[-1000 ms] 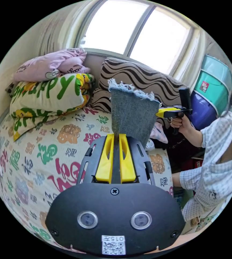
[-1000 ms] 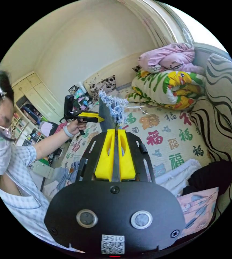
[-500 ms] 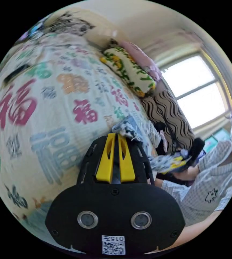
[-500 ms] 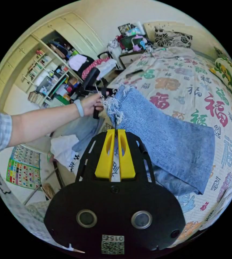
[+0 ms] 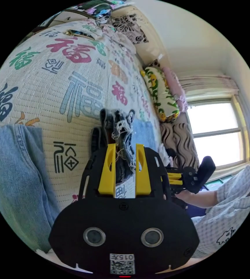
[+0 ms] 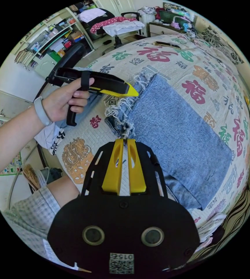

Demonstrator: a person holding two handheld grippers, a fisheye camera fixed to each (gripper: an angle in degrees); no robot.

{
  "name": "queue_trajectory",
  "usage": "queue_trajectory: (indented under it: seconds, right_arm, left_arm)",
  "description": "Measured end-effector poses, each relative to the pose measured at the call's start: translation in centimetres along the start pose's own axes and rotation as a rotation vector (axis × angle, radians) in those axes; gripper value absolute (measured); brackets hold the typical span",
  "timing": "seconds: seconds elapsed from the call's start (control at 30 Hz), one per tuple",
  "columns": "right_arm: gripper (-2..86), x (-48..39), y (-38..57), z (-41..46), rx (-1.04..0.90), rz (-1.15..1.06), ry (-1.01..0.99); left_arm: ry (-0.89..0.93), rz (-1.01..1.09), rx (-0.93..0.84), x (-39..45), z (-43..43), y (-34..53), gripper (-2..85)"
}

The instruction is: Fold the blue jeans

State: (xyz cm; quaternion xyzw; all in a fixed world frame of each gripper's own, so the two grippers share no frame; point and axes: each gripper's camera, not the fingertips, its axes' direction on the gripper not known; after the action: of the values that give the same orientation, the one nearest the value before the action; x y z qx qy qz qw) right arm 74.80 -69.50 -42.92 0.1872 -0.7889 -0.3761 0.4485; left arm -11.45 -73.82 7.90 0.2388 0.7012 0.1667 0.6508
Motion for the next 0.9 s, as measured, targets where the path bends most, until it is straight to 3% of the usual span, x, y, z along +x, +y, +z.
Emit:
queue_trajectory:
  seconds: [0.17,0.3,0.47,0.63,0.9]
  right_arm:
    - [4.0,1.5,-0.5,0.8,0.050,0.073,-0.101]
    - [2.8,4.1,-0.1,1.9,0.091,0.178,-0.050]
    - [-0.1,6.3,-1.2,6.9,-0.028,0.248,-0.064]
    - [-0.5,8.3,-1.2,9.6,-0.084,0.247,-0.074]
    - [-0.6,13.5,0.9,10.3,-0.077,0.226,-0.222]
  left_arm:
    - [-0.156,0.017,-0.055,2.5,0.3,0.2,9.0]
    - [-0.496,0.115,0.019,7.7,-1.2,0.2,8.3]
    - [-0.494,0.308,-0.055,12.7,2.2,-1.4,7.6]
    - [-0.710,0.407,-0.291,12.5,10.0,-1.8,2.3]
    - [-0.898,0.636,-0.292,15.1,15.6,1.1,0.8]
